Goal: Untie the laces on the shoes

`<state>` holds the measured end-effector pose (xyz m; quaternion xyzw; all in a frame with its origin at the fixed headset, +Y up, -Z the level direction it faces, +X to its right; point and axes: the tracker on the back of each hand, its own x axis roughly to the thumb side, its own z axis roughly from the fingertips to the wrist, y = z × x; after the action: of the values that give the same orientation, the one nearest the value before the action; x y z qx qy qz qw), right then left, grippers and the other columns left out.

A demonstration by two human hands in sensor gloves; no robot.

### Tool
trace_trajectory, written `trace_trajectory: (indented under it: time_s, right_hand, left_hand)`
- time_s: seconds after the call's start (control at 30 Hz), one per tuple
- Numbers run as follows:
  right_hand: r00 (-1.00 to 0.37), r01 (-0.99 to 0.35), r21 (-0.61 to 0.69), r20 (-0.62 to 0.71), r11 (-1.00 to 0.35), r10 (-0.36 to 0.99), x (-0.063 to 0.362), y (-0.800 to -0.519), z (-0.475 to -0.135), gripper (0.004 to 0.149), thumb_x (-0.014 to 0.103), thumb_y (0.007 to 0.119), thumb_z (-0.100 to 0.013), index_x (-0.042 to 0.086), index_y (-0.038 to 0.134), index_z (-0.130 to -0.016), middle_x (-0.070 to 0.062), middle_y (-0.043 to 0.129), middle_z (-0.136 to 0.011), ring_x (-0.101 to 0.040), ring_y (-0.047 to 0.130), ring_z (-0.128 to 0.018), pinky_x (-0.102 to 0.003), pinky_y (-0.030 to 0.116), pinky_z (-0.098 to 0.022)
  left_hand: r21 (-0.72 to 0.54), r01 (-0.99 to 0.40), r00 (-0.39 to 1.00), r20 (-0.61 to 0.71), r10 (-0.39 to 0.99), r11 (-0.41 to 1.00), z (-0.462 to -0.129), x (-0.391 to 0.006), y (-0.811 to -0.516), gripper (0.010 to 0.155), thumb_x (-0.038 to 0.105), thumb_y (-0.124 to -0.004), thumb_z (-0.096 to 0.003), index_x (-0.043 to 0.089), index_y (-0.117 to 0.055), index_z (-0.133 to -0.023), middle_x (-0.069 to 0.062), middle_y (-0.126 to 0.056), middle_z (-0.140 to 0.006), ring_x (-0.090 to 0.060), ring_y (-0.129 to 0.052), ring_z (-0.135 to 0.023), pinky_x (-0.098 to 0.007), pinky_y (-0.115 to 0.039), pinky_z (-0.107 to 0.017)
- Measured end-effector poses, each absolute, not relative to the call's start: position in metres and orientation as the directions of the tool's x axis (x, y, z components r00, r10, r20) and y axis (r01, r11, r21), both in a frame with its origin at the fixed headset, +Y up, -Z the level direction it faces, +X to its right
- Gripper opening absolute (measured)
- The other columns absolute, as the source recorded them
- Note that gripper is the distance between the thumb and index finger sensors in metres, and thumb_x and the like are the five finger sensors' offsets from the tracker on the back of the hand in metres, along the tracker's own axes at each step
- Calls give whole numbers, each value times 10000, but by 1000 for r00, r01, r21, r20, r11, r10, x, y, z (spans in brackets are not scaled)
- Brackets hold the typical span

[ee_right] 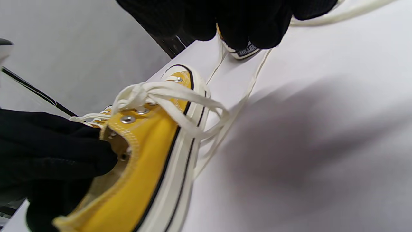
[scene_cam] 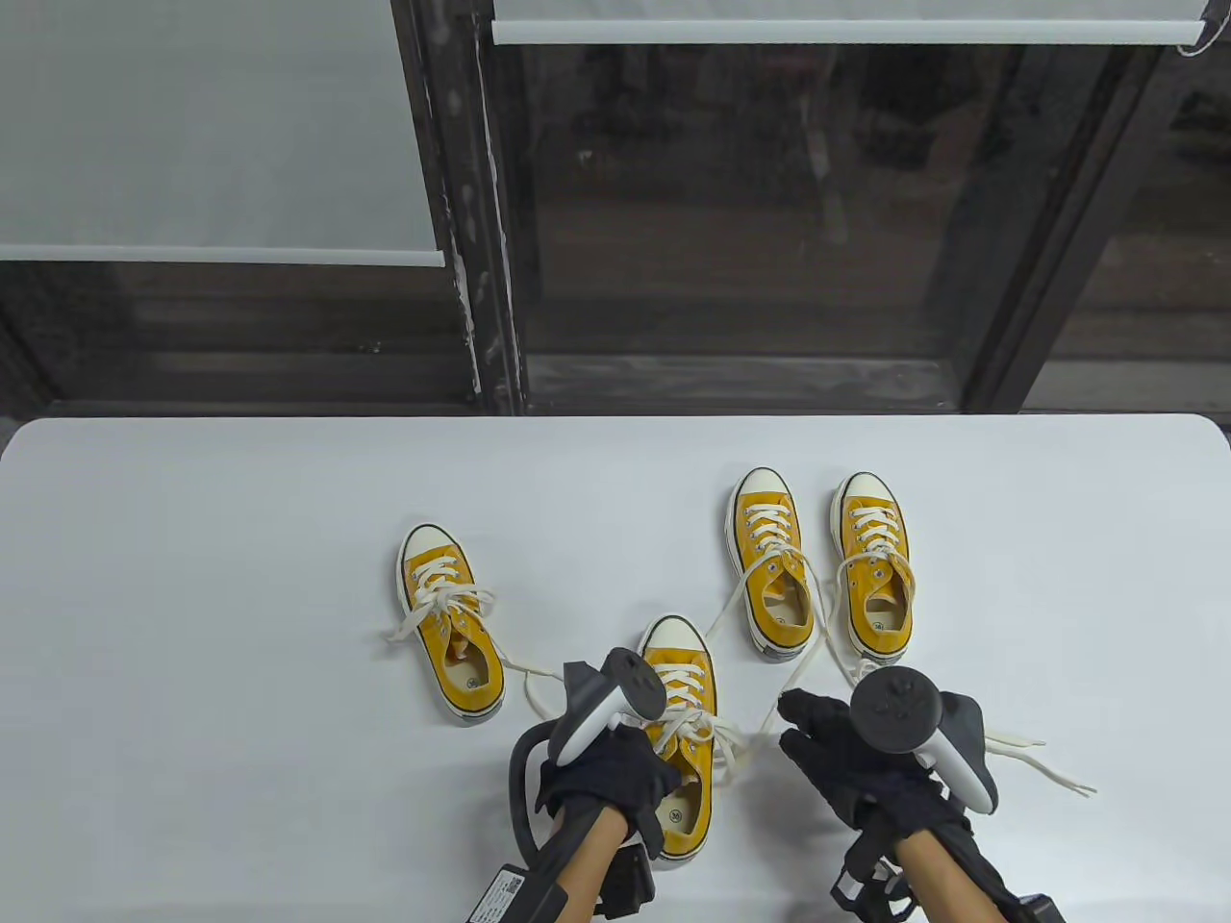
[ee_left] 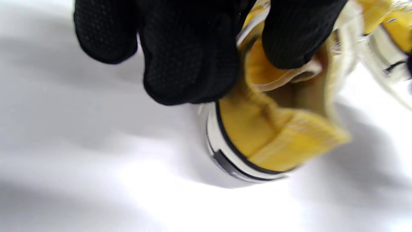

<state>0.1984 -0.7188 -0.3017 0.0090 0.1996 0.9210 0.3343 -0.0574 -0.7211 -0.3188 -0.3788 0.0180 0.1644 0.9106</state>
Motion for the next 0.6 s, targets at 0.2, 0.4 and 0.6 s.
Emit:
trace_trajectory:
  time_s: [0.2, 0.4, 0.6]
  right_hand:
    - [-861, -495, 453, -141, -741, 489, 175, -720, -324, 549, 378, 633, -656, 232, 485, -1163, -147, 468, -1169, -416, 521, -1080, -583, 456, -772]
    - [-847, -519, 492, -183, -699, 500, 155, -734, -340, 450, 390, 685, -637, 245, 637, -1060, -126, 493, -1152, -399, 532, -1071, -607, 473, -752]
    - [-786, -595, 497, -198, -631, 585, 156, -722, -345, 373, 362, 663, -633, 197, 721, -963, -119, 581, -1106, -386, 613, -1029, -612, 505, -735]
  left_hand:
    - [-462, -362, 932, -158, 327, 809, -314, -71, -692, 573, 465, -759, -584, 125, -697, -1041, -15, -992, -696, -85, -1002, -445, -499, -776, -599]
    - [-540, -502, 849, -161, 503, 675, -317, -65, -713, 653, 498, -696, -616, 345, -398, -1177, -1, -479, -1233, -262, -543, -1150, -626, -414, -841]
    - [-682, -554, 772, -206, 601, 477, -323, -60, -737, 685, 484, -672, -642, 517, -229, -1163, 17, -22, -1284, -298, -117, -1212, -657, -204, -862]
